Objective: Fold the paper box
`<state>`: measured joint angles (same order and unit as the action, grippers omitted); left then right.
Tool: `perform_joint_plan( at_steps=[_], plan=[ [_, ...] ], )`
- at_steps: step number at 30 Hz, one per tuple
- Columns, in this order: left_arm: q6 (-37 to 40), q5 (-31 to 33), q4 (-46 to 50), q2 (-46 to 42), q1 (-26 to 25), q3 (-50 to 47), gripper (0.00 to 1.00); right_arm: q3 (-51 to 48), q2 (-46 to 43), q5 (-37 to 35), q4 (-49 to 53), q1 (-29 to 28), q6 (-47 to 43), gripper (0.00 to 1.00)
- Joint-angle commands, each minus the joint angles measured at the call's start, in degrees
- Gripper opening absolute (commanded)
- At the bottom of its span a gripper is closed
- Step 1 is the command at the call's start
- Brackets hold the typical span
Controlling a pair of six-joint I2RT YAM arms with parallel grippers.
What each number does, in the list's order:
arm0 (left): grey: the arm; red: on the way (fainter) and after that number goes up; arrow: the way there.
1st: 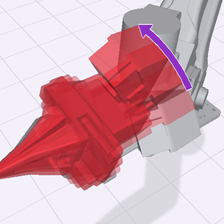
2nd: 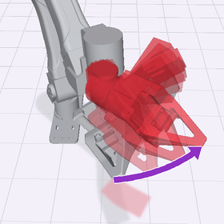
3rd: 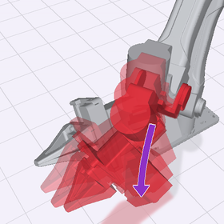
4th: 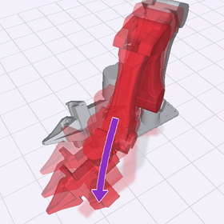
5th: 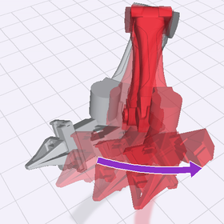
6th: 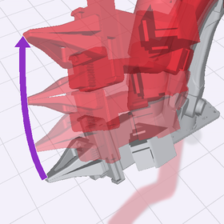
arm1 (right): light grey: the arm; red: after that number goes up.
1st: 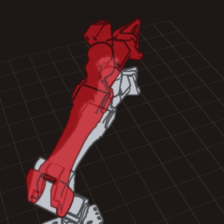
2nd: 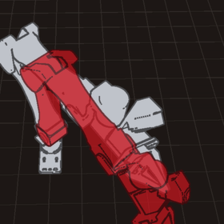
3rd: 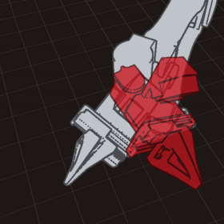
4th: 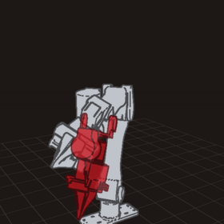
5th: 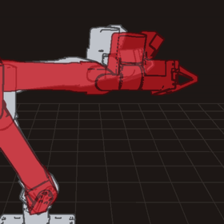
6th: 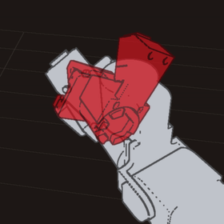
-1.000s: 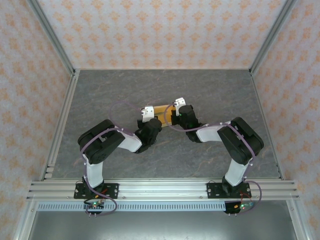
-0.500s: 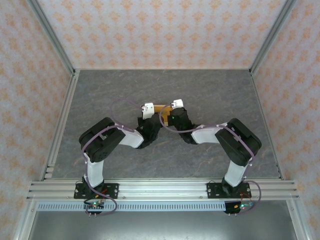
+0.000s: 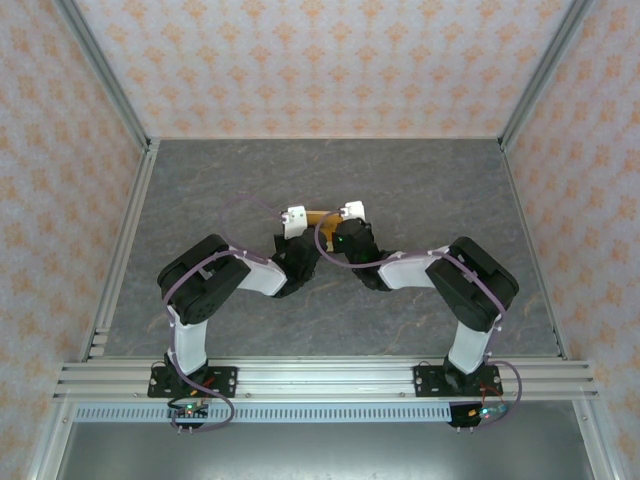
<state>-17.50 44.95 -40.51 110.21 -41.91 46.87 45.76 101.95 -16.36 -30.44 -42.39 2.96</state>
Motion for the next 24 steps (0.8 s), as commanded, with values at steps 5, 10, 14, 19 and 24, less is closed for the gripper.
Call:
perform_joint_plan(
  at_steps=[5, 10, 14, 19, 24],
  plan=[
    [0.88, 2.25, 4.65, 0.79, 0.98, -2.42, 0.00, -0.02, -3.33, -3.85, 5.66, 0.11, -0.85, 0.21],
    [1.24, 2.32, 4.35, 0.79, 0.95, -2.60, 0.00, 0.27, -5.67, -3.61, 8.35, 0.12, -0.86, 0.31],
    [2.14, 2.42, 3.87, 0.90, 0.91, -2.70, 0.00, 0.51, -7.20, -3.01, 10.41, 0.05, -0.69, 0.33],
    [3.02, 2.45, 3.60, 1.26, 0.79, -2.74, 0.00, 0.61, -10.96, -2.03, 13.51, 0.12, -0.85, 0.38],
    [3.65, 2.42, 3.24, 1.25, 0.79, -2.58, 0.00, 2.41, -16.23, -0.80, 18.88, 0.36, -1.90, 0.42]
  ],
)
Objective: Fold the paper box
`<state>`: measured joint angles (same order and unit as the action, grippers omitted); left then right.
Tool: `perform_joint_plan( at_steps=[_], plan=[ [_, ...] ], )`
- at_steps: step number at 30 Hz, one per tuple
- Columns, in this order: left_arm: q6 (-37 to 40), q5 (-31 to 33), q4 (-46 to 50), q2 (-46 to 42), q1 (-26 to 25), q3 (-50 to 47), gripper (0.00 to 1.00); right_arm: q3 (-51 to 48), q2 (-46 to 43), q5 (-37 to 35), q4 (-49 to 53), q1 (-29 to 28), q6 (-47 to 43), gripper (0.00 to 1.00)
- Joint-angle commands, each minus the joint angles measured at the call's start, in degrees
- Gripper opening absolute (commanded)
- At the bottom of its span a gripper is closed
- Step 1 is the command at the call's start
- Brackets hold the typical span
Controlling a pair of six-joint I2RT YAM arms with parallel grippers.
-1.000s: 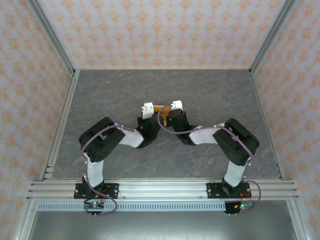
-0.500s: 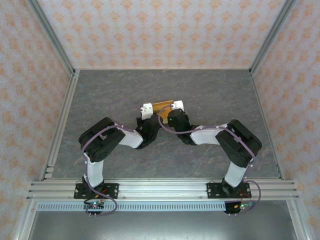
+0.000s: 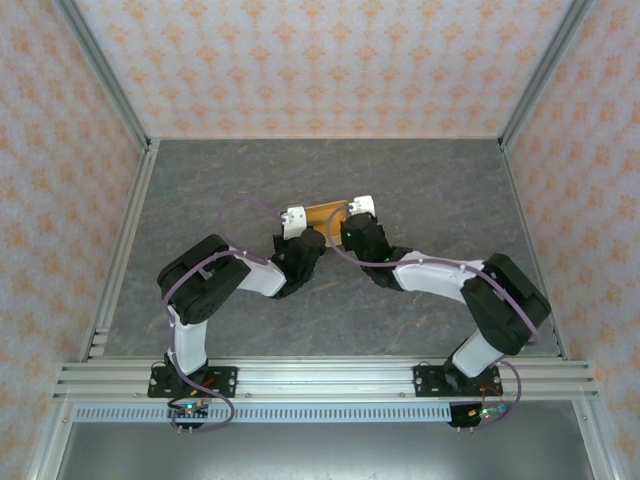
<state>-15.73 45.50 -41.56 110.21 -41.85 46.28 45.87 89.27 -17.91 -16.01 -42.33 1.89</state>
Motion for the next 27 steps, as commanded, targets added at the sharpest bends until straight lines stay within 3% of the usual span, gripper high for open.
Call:
perform_joint_plan(
  at_steps=[1, 7, 14, 22, 27],
  plan=[
    [2.21, 1.88, 4.22, 1.31, 0.63, -2.01, 0.00, 2.92, -4.66, 1.45, 5.88, 0.68, -0.85, 0.43],
    [2.63, 1.89, 3.94, 1.48, 0.54, -1.92, 0.00, 10.85, -8.13, 10.91, 16.83, 5.75, 3.44, 0.51],
    [2.71, 1.97, 3.99, 1.57, 0.47, -1.64, 0.00, 28.44, 2.43, 24.86, 31.75, 12.98, 13.16, 0.61],
    [3.16, 2.44, 3.92, 1.54, 0.10, -1.57, 0.00, 42.92, 15.61, 29.48, 40.54, 13.06, 16.56, 0.66],
    [3.24, 2.71, 4.02, 1.69, -0.08, -1.44, 0.00, 44.75, 19.42, 30.46, 43.02, 12.53, 16.17, 0.67]
  ],
)
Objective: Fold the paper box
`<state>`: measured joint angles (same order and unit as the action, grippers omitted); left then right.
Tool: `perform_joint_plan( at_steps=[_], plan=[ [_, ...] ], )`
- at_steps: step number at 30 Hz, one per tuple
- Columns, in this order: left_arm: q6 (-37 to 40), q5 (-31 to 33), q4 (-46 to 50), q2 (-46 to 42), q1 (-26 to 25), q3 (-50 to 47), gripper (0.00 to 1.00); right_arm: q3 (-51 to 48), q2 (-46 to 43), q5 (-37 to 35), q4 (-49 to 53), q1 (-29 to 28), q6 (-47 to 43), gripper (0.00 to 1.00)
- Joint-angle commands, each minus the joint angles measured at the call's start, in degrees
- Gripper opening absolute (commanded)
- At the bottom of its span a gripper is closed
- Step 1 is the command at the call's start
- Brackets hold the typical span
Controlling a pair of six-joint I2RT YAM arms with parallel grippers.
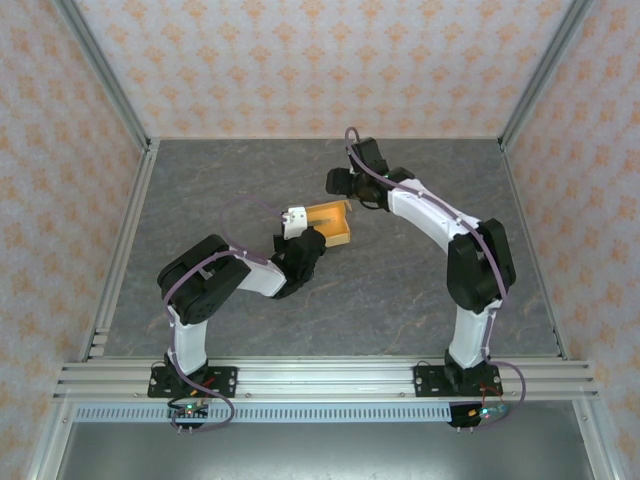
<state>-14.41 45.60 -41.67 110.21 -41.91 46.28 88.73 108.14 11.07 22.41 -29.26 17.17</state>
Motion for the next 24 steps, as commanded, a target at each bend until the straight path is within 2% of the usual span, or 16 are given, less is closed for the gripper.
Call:
perform_joint_plan(
  at_steps=[1, 11, 24],
  plan=[
    [1.96, 2.69, 4.10, 1.66, 0.00, -1.42, 0.00, 1.35, 0.69, 1.24, 4.66, -0.76, 0.75, 0.67],
    [2.30, 3.51, 4.12, 0.92, -0.78, -1.85, 0.01, -5.93, -1.33, 0.63, 0.79, -0.81, 1.96, 0.65],
    [2.29, 4.14, 4.20, -3.02, -2.41, -3.97, 0.21, -9.72, -1.88, 0.18, -1.73, -0.80, 3.04, 0.63]
  ],
)
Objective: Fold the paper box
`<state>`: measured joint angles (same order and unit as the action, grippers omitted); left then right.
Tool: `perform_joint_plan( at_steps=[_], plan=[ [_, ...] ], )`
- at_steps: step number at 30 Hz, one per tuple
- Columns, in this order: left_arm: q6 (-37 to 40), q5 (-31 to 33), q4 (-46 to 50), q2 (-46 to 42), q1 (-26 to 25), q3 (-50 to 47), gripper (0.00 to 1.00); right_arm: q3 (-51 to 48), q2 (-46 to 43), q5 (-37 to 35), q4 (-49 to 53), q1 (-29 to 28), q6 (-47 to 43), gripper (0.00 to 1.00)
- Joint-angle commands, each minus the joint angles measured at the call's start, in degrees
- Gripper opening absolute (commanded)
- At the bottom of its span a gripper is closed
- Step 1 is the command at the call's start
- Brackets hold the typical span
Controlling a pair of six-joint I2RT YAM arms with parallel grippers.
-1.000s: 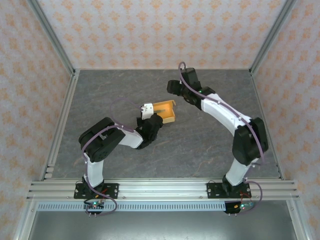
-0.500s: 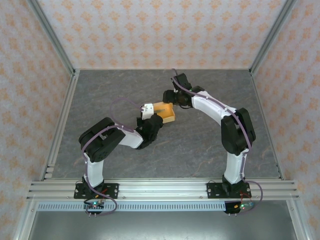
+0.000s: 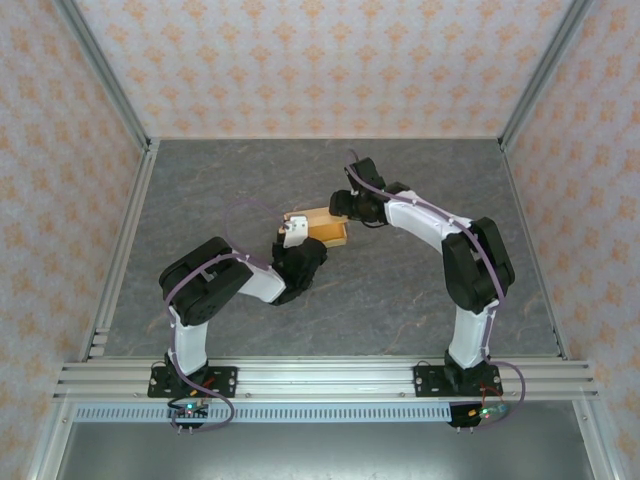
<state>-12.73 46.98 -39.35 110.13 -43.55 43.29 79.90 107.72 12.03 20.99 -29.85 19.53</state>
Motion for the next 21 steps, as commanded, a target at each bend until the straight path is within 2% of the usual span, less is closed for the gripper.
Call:
perform_joint_plan(
  at_steps=[1, 9, 21],
  plan=[
    [0.60, 2.79, 1.91, -3.15, -0.90, -1.13, 0.22, -1.28, -1.53, -0.66, -0.51, -0.26, 0.81, 0.63],
    [-0.48, 2.01, 2.50, -5.21, -1.62, -3.33, 0.35, -3.19, -1.60, -0.78, -1.48, -0.30, 0.97, 0.62],
    [-2.32, -2.63, 8.87, -11.76, -1.63, -8.15, 0.43, -2.01, -1.21, -0.77, -1.10, -0.30, 0.55, 0.62]
  ],
)
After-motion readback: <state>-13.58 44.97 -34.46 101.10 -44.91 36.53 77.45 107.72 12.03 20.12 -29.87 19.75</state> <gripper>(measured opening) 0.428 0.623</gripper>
